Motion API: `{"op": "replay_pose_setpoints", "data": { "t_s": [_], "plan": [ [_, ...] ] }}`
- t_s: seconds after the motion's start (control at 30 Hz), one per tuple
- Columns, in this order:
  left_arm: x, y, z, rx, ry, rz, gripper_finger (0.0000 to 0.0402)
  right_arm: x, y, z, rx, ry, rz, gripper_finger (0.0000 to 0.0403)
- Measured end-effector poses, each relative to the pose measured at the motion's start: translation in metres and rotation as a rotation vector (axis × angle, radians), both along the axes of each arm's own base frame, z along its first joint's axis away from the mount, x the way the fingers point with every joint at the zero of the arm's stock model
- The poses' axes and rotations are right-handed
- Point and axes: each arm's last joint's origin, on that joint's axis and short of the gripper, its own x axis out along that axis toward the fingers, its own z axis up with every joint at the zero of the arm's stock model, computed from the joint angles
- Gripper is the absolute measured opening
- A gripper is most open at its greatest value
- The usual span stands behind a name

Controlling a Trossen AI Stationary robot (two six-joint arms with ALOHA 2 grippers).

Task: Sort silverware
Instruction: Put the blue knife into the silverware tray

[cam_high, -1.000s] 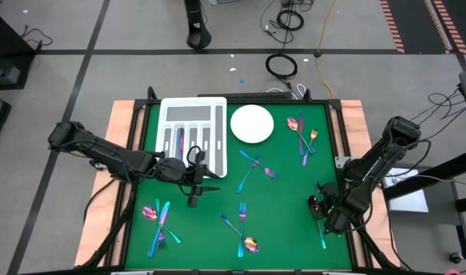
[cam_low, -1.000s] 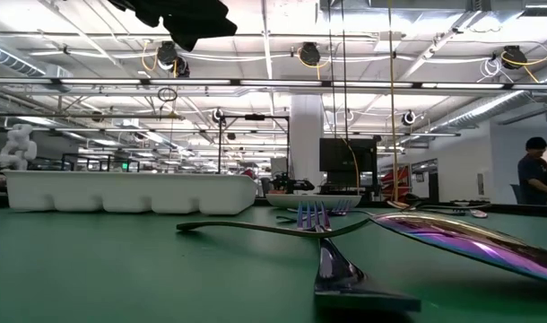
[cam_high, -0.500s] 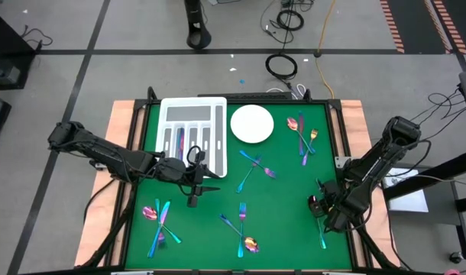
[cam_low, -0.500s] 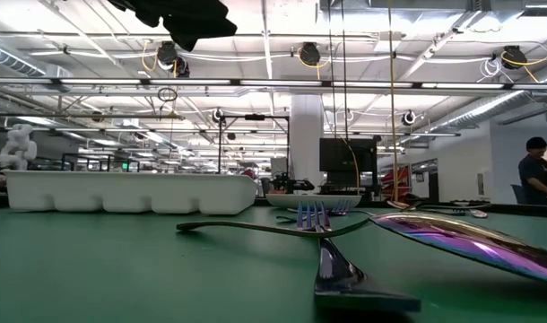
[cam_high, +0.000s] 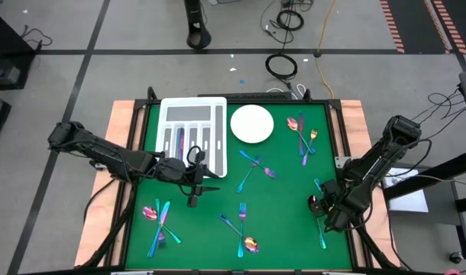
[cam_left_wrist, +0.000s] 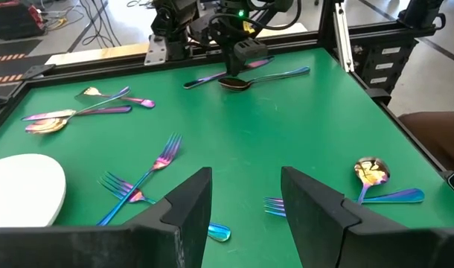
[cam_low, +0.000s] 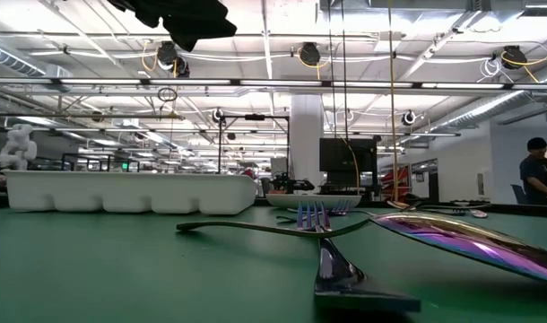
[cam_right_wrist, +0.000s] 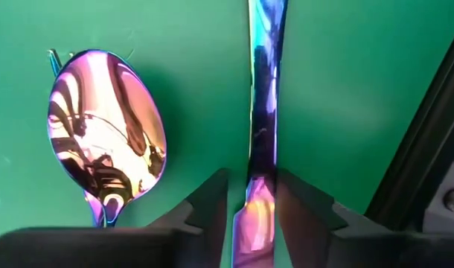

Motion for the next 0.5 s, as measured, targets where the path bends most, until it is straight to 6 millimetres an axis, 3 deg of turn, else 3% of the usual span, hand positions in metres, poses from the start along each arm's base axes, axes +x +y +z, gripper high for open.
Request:
{"op": "replay_pose_setpoints", "data": {
  "t_s": [0.27,0.5],
  "plan": [
    [0.0,0.0001,0.0001,-0.002,0.0,0.001,0.0164,0.0002,0.0001,0.0003,-0.002,-0.002,0.025,0.0011],
    [0.0001,0.0001,0.0001,-0.002,-0.001,0.001,0.0164,0.0021,0.0027,0.0088,-0.029,0.014,0.028,0.0017]
  ]
}}
